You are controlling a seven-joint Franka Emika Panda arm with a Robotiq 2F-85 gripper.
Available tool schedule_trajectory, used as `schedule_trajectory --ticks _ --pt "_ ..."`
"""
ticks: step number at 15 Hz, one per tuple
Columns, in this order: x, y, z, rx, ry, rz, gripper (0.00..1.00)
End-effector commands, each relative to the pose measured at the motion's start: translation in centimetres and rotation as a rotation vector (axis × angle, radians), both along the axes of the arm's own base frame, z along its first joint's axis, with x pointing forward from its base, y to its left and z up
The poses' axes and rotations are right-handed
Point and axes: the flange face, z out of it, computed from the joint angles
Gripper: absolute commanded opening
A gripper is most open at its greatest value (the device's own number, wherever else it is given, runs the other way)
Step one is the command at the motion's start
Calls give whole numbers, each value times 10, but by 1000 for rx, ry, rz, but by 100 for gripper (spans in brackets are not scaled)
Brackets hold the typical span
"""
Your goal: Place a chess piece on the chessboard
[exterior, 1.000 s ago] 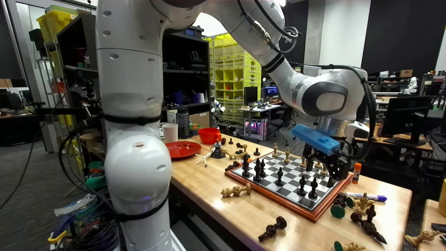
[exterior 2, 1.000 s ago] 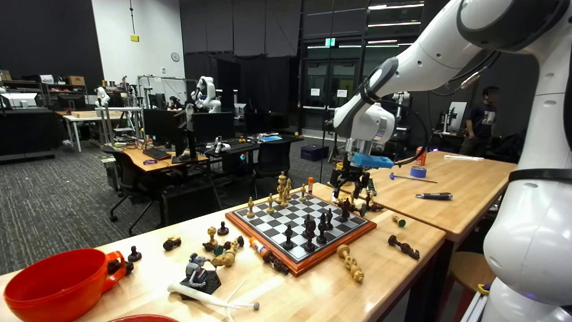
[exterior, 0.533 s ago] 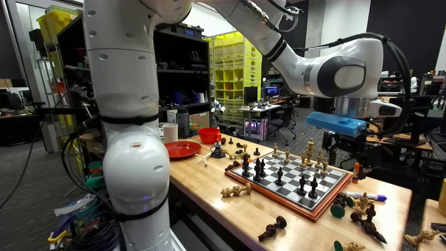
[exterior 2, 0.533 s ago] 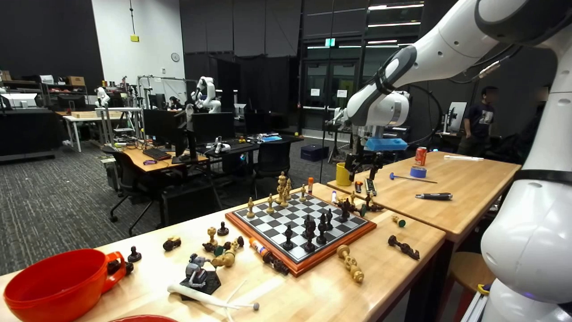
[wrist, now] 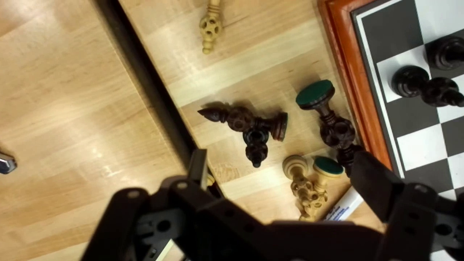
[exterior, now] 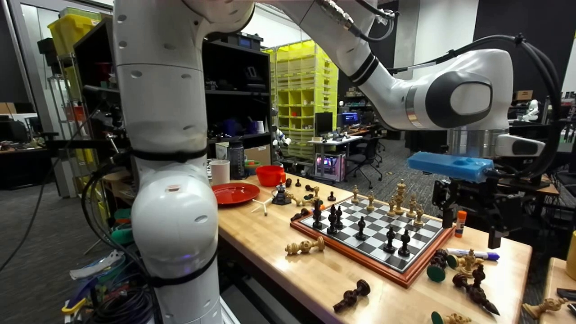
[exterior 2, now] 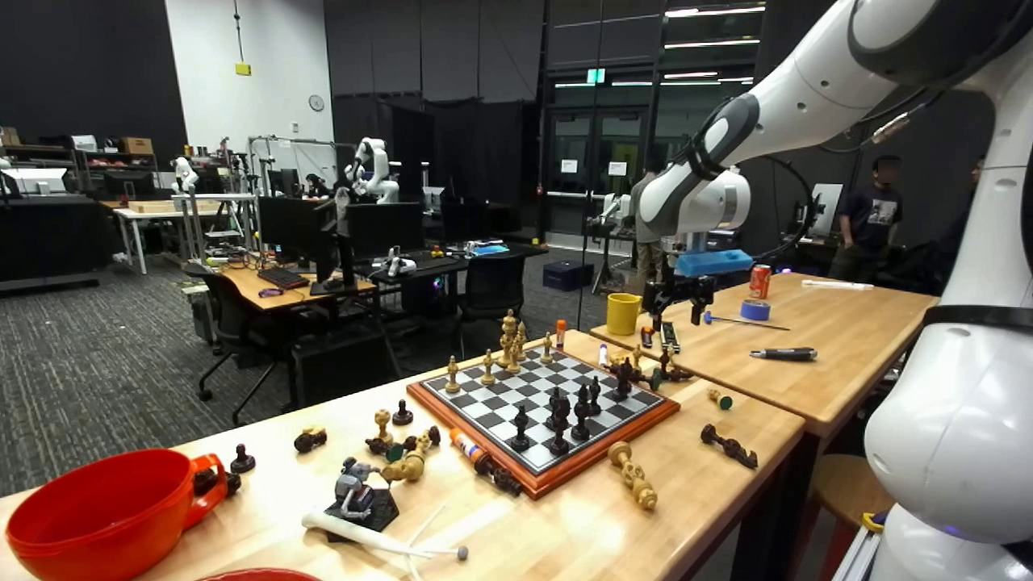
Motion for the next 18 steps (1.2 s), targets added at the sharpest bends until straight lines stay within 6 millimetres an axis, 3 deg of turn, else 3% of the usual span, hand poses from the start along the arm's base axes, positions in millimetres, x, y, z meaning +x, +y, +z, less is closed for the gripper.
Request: schedule_trajectory --ticks 1,5,6,9,15,18 --pt "8 -1 -18 -8 36 -12 100" --pt "17 -5 -39 -10 68 -26 86" --pt "18 -7 -43 -8 75 -31 78" --pt "24 -15 -51 -13 90 -44 72" --pt "38 -26 -61 -21 105 -49 79" --pt "46 -28 -68 -23 117 -44 74"
